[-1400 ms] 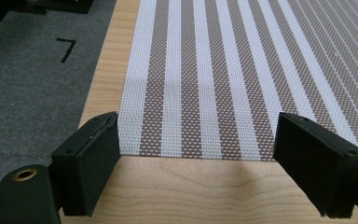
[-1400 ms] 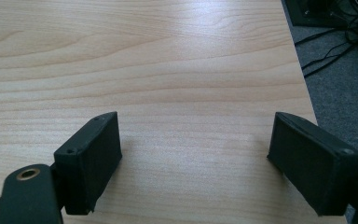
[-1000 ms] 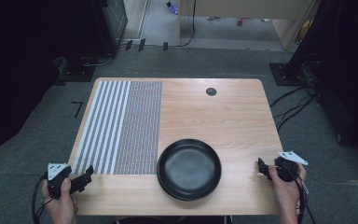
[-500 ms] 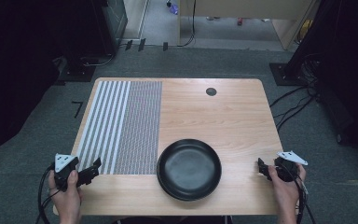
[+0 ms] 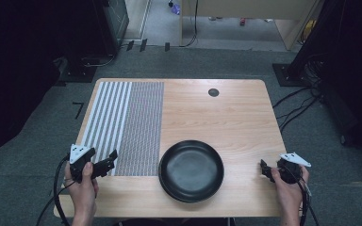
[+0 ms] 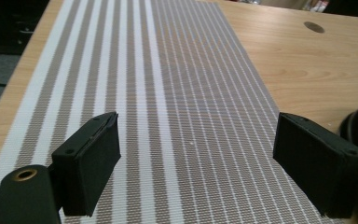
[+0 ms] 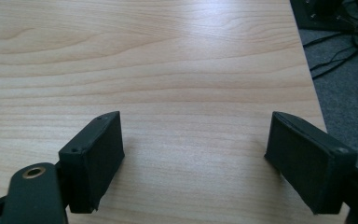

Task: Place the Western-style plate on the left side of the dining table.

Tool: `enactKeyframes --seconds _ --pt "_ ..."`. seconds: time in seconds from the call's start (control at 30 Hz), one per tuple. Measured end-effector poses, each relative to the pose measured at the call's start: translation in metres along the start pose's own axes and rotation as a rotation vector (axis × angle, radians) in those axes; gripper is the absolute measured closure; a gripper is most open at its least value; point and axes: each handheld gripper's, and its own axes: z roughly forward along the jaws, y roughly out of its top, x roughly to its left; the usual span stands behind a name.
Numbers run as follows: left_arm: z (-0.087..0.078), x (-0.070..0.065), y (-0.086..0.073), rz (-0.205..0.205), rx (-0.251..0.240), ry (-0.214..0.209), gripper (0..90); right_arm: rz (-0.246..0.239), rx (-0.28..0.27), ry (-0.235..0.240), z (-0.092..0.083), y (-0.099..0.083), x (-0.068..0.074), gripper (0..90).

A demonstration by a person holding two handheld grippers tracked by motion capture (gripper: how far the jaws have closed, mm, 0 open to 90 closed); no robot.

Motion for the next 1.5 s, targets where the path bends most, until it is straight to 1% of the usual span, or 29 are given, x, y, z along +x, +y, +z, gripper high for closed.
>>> enactKeyframes --seconds 0.1,0.17,0.4,0.47,0.5,0.53,0.6,0.77,1.0,1.13,1.27,1.5 --pt "0.000 -0.003 -0.002 -0.002 0.002 -0.016 14.7 -0.004 0.000 0.005 0.000 0.000 0.000 18.1" --pt "0.002 -0.006 -0.004 -0.014 0.011 -0.040 14.7 -0.005 0.000 0.006 0.000 0.000 0.000 18.1" --pt "0.006 -0.018 -0.008 0.001 0.030 -0.079 14.7 -0.003 0.001 0.005 0.000 0.000 0.000 17.8" --pt "0.006 -0.023 -0.007 0.010 0.030 -0.090 14.7 -0.002 0.001 0.002 0.000 0.000 0.000 17.0" --pt "0.006 -0.026 -0.007 0.014 0.033 -0.103 14.7 0.000 0.003 0.000 0.000 0.000 0.000 16.0" --pt "0.006 -0.026 -0.007 0.014 0.033 -0.103 14.7 0.000 0.003 0.000 0.000 0.000 0.000 16.0" --pt "0.007 -0.031 -0.008 0.021 0.036 -0.117 14.7 0.008 0.006 -0.007 0.000 0.000 0.001 14.9" --pt "0.009 -0.039 -0.009 0.037 0.039 -0.135 14.7 0.011 0.008 -0.011 0.000 0.000 0.001 13.9" --pt "0.012 -0.051 -0.012 0.066 0.056 -0.157 14.7 0.021 0.008 -0.020 0.001 0.000 0.002 13.5" --pt "0.014 -0.057 -0.013 0.074 0.061 -0.170 14.7 0.050 -0.002 -0.009 0.000 0.000 0.001 13.7" --pt "0.015 -0.061 -0.014 0.083 0.067 -0.180 14.7 0.067 -0.003 -0.004 -0.001 0.001 0.002 13.8" --pt "0.016 -0.067 -0.015 0.093 0.073 -0.194 14.7 0.078 -0.021 0.016 -0.006 0.005 0.008 14.0"
